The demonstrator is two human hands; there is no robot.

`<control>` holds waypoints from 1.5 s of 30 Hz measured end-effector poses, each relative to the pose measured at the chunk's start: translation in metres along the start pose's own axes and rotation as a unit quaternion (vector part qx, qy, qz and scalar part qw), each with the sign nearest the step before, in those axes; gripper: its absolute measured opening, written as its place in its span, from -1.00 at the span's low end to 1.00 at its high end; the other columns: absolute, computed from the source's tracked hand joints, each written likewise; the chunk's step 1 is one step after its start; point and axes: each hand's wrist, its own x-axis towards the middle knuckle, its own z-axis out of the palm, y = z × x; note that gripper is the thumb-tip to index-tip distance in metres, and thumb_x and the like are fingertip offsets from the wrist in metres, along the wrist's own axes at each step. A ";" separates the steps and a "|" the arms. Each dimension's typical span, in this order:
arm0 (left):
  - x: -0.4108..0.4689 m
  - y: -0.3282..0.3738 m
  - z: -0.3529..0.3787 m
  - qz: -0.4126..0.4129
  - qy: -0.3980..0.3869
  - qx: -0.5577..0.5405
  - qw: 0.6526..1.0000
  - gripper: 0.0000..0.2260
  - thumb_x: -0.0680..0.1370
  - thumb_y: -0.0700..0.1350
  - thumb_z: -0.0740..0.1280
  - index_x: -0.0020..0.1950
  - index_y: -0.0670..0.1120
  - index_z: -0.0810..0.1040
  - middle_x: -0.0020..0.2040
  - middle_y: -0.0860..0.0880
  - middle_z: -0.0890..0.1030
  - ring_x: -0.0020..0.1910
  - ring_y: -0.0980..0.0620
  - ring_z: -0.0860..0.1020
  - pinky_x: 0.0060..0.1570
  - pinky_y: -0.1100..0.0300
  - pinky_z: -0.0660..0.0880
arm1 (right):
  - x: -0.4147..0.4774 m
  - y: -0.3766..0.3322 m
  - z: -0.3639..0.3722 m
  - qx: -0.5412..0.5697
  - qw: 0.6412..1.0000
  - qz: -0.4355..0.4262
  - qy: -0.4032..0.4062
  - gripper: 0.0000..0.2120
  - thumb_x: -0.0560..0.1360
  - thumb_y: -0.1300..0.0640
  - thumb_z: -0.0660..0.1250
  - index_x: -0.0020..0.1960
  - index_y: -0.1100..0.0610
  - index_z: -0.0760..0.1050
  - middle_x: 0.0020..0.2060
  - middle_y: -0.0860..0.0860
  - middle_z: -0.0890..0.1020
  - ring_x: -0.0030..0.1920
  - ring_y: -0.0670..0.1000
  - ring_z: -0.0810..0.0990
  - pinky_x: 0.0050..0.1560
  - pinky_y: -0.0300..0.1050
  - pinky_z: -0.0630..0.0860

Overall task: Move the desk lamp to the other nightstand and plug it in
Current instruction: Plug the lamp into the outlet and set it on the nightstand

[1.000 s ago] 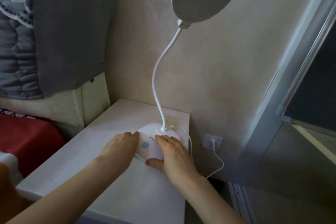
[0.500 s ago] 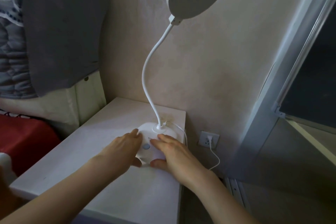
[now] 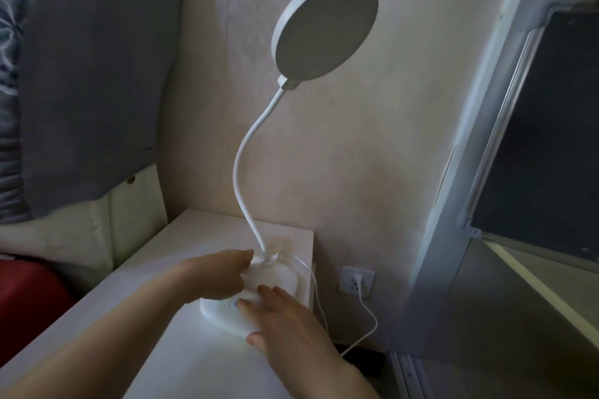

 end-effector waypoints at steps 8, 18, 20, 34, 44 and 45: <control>0.013 -0.008 0.008 0.020 0.009 0.114 0.993 -0.52 0.58 -0.14 0.28 0.50 0.04 0.29 0.42 -0.02 0.39 0.37 -0.02 0.39 0.36 0.17 0.33 | 0.009 -0.002 -0.008 -0.028 0.998 0.008 -0.064 -0.52 0.52 0.10 0.25 0.39 -0.04 0.17 0.28 0.15 0.27 0.26 0.19 0.28 0.24 0.18 0.36; 0.017 -0.011 0.009 0.047 -0.014 0.104 0.993 -0.77 0.53 -0.26 0.26 0.09 0.05 0.46 0.01 0.02 0.47 -0.02 0.06 0.43 -0.09 0.32 0.35 | 0.001 -0.009 -0.022 -0.072 0.996 -0.007 -0.061 -0.58 0.58 0.20 0.11 0.42 0.10 0.15 0.31 0.23 0.30 0.31 0.23 0.28 0.29 0.19 0.27; 0.015 -0.010 0.009 0.049 -0.012 0.094 0.994 -0.81 0.53 -0.25 0.23 0.01 0.04 0.38 -0.08 0.06 0.38 -0.10 0.10 0.34 -0.28 0.37 0.25 | -0.002 -0.011 -0.022 -0.067 0.996 -0.006 -0.051 -0.61 0.58 0.24 0.08 0.40 0.14 0.19 0.31 0.25 0.31 0.33 0.25 0.25 0.31 0.20 0.24; 0.010 -0.008 0.001 0.011 -0.036 0.106 0.994 -0.63 0.54 -0.16 0.30 0.35 0.01 0.47 0.13 -0.03 0.57 0.08 -0.07 0.55 0.10 0.12 0.51 | 0.000 -0.010 -0.038 -0.070 0.995 -0.027 -0.059 -0.61 0.51 0.13 0.27 0.32 0.07 0.36 0.08 0.24 0.49 0.06 0.29 0.49 -0.14 0.08 0.35; 0.016 -0.014 0.003 0.021 -0.025 0.128 0.991 -0.66 0.55 -0.18 0.30 0.33 -0.01 0.48 0.22 -0.06 0.57 0.17 -0.11 0.54 0.12 0.11 0.49 | 0.002 -0.009 -0.035 -0.085 0.995 -0.028 -0.052 -0.60 0.50 0.12 0.28 0.32 0.05 0.37 0.05 0.23 0.48 0.00 0.31 0.51 -0.10 0.10 0.44; 0.017 -0.014 0.003 0.022 -0.025 0.129 0.991 -0.65 0.55 -0.18 0.30 0.34 -0.01 0.48 0.23 -0.06 0.57 0.17 -0.10 0.54 0.12 0.12 0.49 | 0.003 -0.009 -0.035 -0.091 0.994 -0.029 -0.054 -0.60 0.50 0.12 0.27 0.33 0.05 0.37 0.07 0.23 0.48 0.01 0.31 0.51 -0.08 0.10 0.44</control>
